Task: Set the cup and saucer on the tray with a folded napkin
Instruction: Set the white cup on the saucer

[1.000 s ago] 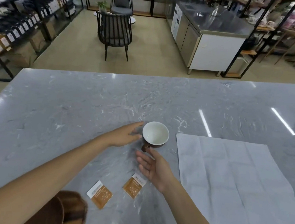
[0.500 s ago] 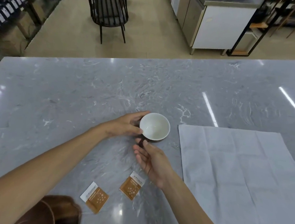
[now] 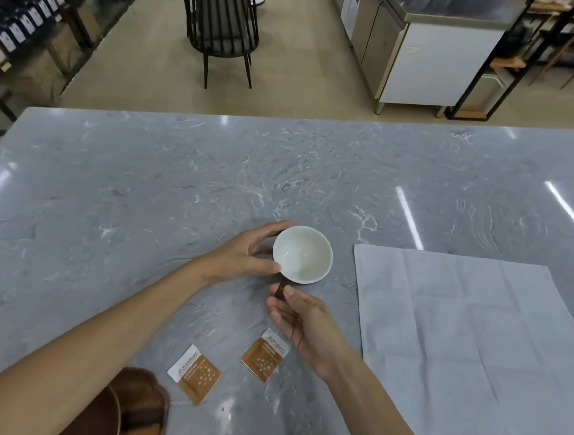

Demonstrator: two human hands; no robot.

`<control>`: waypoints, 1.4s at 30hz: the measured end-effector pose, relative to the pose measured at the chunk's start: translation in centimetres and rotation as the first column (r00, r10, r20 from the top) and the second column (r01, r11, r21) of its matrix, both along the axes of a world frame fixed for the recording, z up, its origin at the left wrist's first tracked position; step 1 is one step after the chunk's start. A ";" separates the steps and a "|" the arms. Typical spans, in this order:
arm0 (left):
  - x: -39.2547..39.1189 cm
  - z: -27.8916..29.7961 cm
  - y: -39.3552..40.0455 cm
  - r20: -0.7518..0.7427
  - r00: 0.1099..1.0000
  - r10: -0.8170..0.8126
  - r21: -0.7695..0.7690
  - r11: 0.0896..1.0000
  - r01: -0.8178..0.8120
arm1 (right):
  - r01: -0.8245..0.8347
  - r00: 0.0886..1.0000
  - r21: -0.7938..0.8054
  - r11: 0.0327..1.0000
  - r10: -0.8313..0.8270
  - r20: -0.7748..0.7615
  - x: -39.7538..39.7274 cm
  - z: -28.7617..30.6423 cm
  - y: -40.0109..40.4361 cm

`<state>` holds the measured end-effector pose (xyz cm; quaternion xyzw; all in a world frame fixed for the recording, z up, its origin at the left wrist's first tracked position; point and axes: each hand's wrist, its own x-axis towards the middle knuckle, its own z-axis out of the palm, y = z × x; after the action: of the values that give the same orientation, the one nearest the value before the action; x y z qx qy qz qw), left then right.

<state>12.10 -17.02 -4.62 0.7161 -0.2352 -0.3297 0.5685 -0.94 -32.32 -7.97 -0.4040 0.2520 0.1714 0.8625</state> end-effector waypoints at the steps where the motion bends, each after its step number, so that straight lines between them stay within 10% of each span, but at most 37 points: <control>1: -0.3 0.1 0.3 0.008 1.000 0.012 -0.008 1.000 -0.012 | -0.010 1.000 -0.005 1.000 0.010 0.007 -0.2 0.2 0.2; 42: -22.7 2.6 26.5 -0.071 0.876 0.478 -0.122 0.867 -0.483 | -0.493 0.838 -0.303 0.816 0.539 0.090 -15.2 5.9 20.9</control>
<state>-10.59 9.49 -1.99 0.7051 -0.0606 -0.1749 0.6846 -16.17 -11.41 -2.03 -0.5832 0.0784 0.3283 0.7389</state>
